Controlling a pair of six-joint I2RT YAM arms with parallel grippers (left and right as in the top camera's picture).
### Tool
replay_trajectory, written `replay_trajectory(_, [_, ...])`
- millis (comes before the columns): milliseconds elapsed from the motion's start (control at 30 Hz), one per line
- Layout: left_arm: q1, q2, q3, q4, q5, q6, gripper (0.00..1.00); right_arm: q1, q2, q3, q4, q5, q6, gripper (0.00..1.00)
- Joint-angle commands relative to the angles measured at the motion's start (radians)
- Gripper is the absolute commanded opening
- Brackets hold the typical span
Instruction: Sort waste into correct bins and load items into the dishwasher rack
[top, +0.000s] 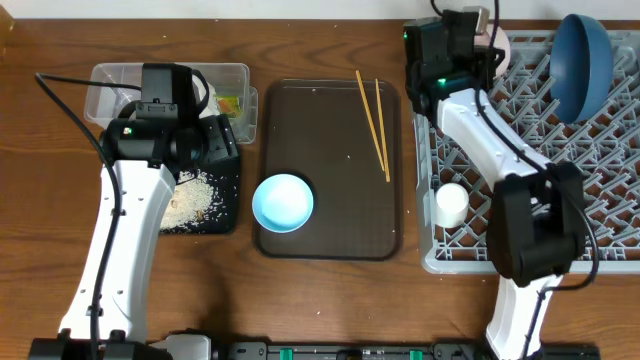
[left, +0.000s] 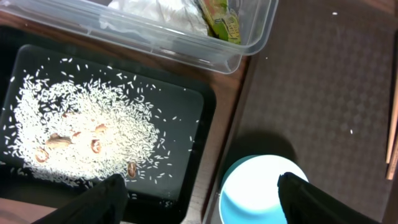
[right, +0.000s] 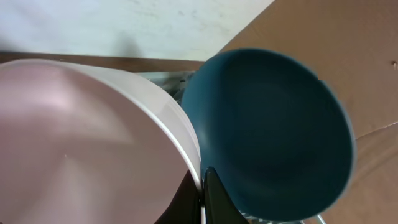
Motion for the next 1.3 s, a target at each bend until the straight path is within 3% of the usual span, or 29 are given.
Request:
replay_trajectory(0, [0.005,0.006,-0.003,-0.003,-0.012,0.002,0.83,-0.002,0.032,0.002,0.013,0.051,-0.024,0.01])
replay_trajectory(300, [0.005,0.006,-0.003,-0.003,-0.012,0.002,0.85,0.024,0.047,0.002,0.003,-0.026,-0.019,0.02])
replay_trajectory(400, [0.005,0.006,-0.003,-0.003,-0.012,0.002,0.86,0.046,0.047,0.002,-0.039,-0.06,-0.019,0.06])
replay_trajectory(600, [0.005,0.006,-0.003,-0.003,-0.012,0.002,0.88,0.083,0.047,0.002,-0.098,-0.08,-0.019,0.22])
replay_trajectory(633, [0.005,0.006,-0.003,-0.003,-0.012,0.002,0.89,0.086,0.047,0.002,-0.098,-0.08,-0.019,0.33])
replay_trajectory(767, [0.005,0.006,-0.003,-0.003,-0.012,0.002,0.9,0.097,0.046,0.002,-0.097,-0.079,-0.019,0.61])
replay_trajectory(867, [0.005,0.006,-0.003,-0.003,-0.012,0.002,0.9,0.103,0.042,0.002,-0.1,-0.076,-0.02,0.74])
replay_trajectory(1067, [0.005,0.006,-0.003,-0.003,-0.012,0.002,0.91,0.13,-0.019,0.003,-0.121,-0.084,-0.02,0.85])
replay_trajectory(1267, [0.005,0.006,-0.003,-0.003,-0.012,0.002,0.9,0.162,-0.125,0.003,-0.186,-0.224,-0.019,0.86])
